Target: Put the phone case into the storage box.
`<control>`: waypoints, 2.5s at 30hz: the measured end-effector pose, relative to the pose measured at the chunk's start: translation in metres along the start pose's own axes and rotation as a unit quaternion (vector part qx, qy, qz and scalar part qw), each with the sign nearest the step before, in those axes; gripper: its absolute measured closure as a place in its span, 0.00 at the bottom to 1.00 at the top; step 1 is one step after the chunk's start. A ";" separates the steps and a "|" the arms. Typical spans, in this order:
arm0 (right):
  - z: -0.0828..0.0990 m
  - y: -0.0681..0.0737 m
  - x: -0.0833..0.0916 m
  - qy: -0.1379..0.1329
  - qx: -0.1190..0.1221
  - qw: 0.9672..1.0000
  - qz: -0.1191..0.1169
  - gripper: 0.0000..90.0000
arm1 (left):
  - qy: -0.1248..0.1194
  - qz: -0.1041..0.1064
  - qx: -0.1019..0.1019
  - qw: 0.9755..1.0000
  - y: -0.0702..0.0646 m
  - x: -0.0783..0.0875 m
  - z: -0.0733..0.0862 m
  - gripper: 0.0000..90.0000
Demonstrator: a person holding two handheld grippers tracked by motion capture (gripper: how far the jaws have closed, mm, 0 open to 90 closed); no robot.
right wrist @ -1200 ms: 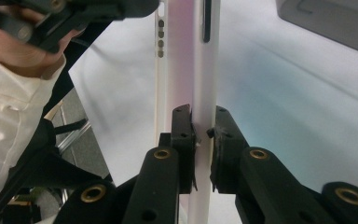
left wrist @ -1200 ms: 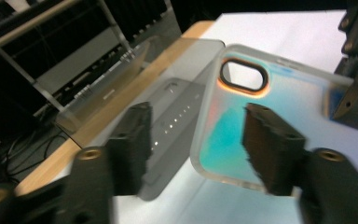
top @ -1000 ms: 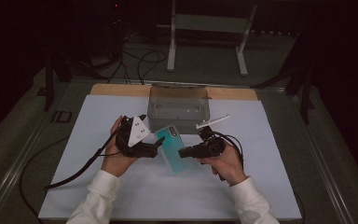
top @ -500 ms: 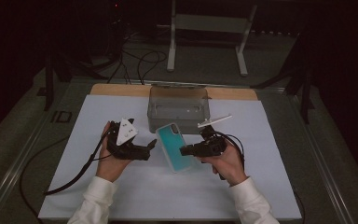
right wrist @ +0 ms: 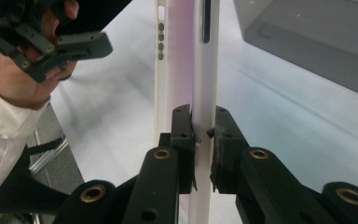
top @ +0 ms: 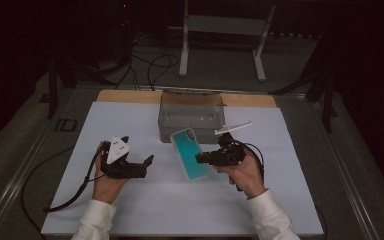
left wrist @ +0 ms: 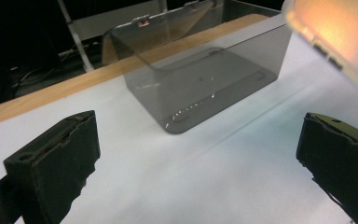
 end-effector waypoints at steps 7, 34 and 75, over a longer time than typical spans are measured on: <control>-0.003 -0.003 0.003 -0.005 0.003 1.000 0.010 0.91 | -0.014 -0.001 -0.001 1.000 0.006 0.017 0.016 0.00; -0.033 -0.007 0.003 -0.022 -0.004 0.999 0.043 0.91 | -0.013 -0.048 0.026 0.998 0.024 0.049 0.062 0.00; -0.085 -0.042 -0.005 -0.038 -0.031 0.992 0.115 0.91 | -0.026 -0.080 0.043 0.996 0.032 0.052 0.063 0.00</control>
Point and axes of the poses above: each handheld gripper's, and its own axes: x roughly backward along the jaws, z roughly out of its underside, y roughly to its left, the point moved 8 cm from there along -x, roughly forward along the jaws, and after that the axes turned 8 degrees about -y, right-handed, at the moved point
